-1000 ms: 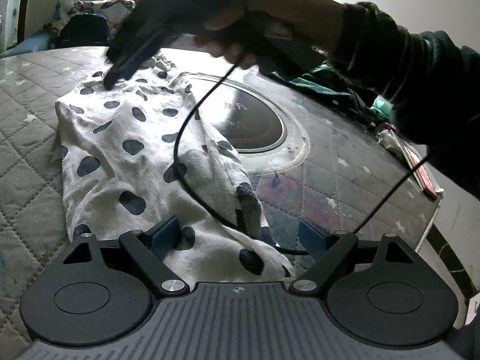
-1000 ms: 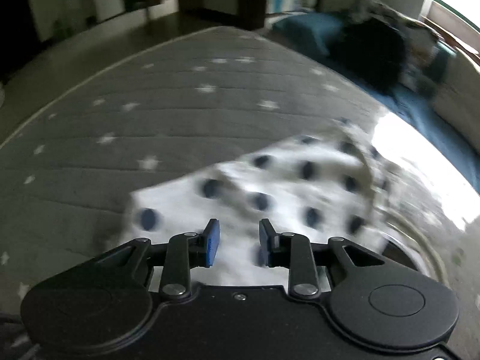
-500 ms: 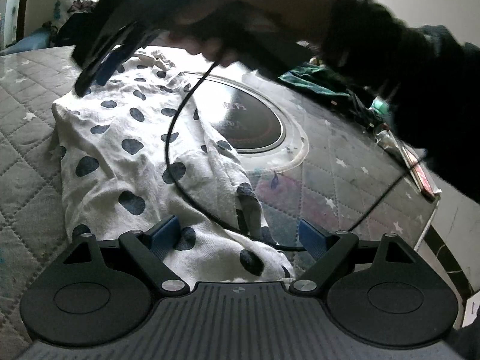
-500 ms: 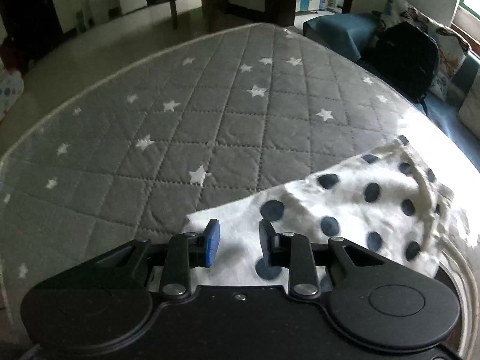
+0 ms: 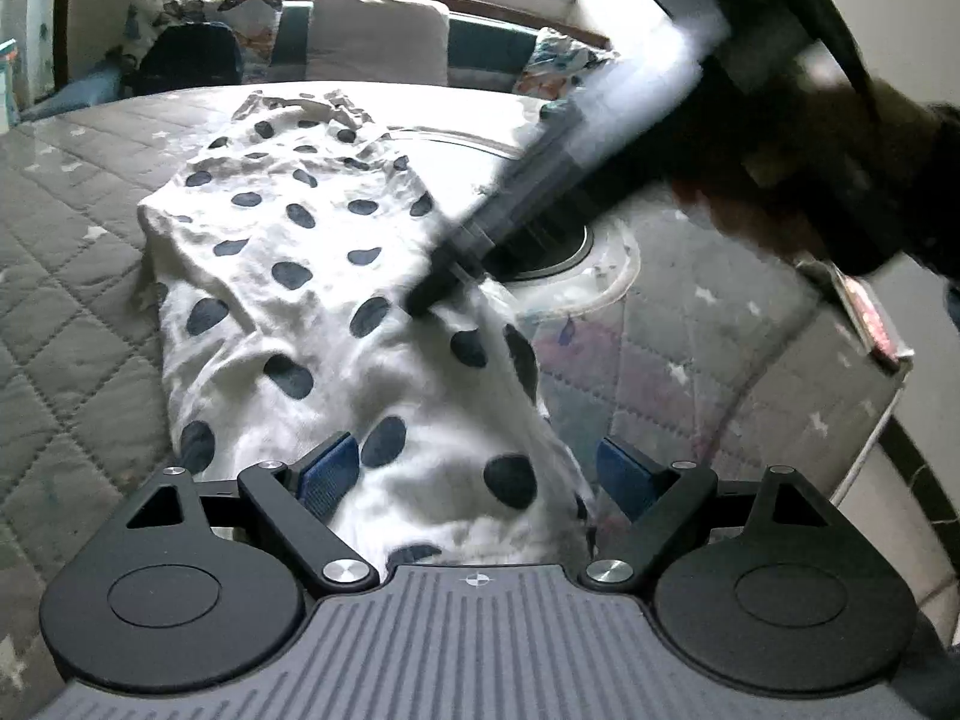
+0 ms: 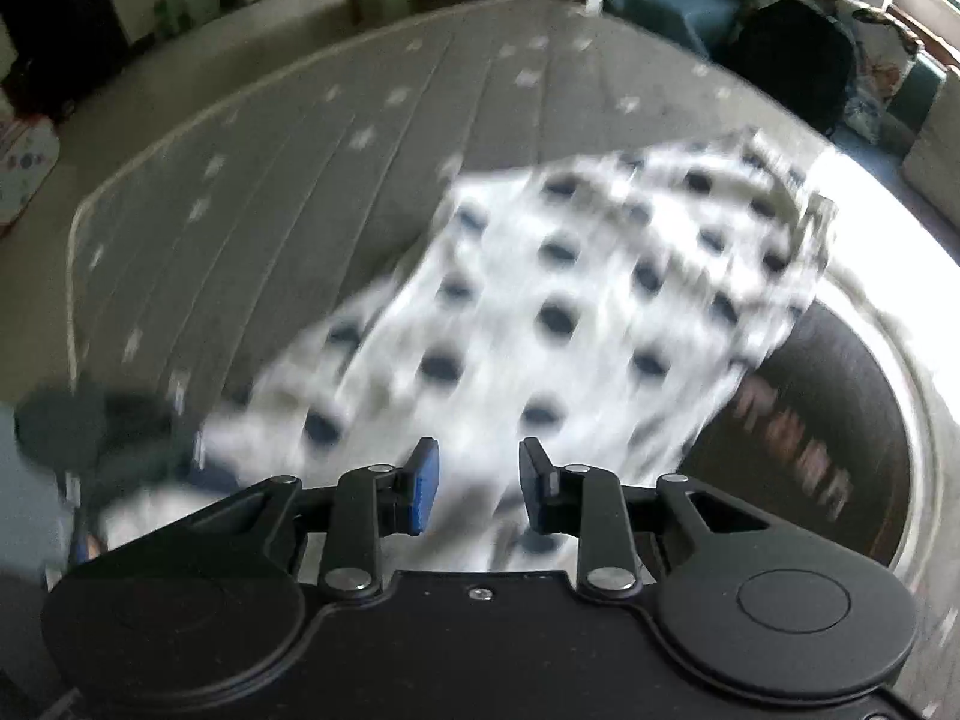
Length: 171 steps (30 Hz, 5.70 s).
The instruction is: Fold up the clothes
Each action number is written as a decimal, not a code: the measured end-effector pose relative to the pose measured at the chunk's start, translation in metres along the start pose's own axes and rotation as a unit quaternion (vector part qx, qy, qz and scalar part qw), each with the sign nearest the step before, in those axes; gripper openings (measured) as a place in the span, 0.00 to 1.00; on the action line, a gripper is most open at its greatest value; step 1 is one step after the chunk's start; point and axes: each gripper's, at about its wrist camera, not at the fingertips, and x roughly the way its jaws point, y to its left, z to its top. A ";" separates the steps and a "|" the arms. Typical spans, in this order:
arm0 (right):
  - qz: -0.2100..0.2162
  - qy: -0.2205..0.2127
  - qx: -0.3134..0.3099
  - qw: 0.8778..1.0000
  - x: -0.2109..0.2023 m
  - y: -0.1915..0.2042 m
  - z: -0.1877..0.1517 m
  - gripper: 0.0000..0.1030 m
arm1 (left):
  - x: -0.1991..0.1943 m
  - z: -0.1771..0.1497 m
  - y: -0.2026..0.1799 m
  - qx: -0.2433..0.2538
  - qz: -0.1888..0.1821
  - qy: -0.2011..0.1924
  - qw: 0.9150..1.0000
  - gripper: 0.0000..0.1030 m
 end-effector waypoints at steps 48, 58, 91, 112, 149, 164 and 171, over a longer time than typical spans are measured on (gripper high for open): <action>-0.004 -0.146 0.053 0.988 -0.030 0.106 -0.129 0.19 | -0.083 -0.073 0.007 -0.014 0.072 -0.012 0.997 0.85; 0.056 -0.177 0.116 0.976 -0.052 0.087 -0.114 0.10 | -0.079 -0.077 -0.011 0.053 0.104 -0.045 0.992 0.85; -0.023 -0.195 -0.010 0.981 -0.072 0.097 -0.112 0.59 | -0.056 -0.051 -0.017 0.152 0.171 -0.066 0.971 0.28; -0.263 -0.231 -0.410 0.842 -0.002 0.178 -0.135 0.86 | -0.066 -0.005 -0.011 0.159 0.138 -0.055 0.976 0.29; -0.194 -0.278 -0.243 0.909 -0.059 0.158 -0.109 0.26 | -0.091 -0.033 -0.015 0.284 0.101 -0.134 0.944 0.27; -0.022 -0.259 -0.176 0.950 -0.169 0.173 -0.129 0.26 | -0.181 -0.045 -0.061 0.297 0.021 -0.130 0.946 0.28; -0.022 -0.276 -0.123 0.953 -0.165 0.141 -0.106 0.26 | -0.150 -0.004 -0.038 0.245 0.016 -0.131 0.960 0.28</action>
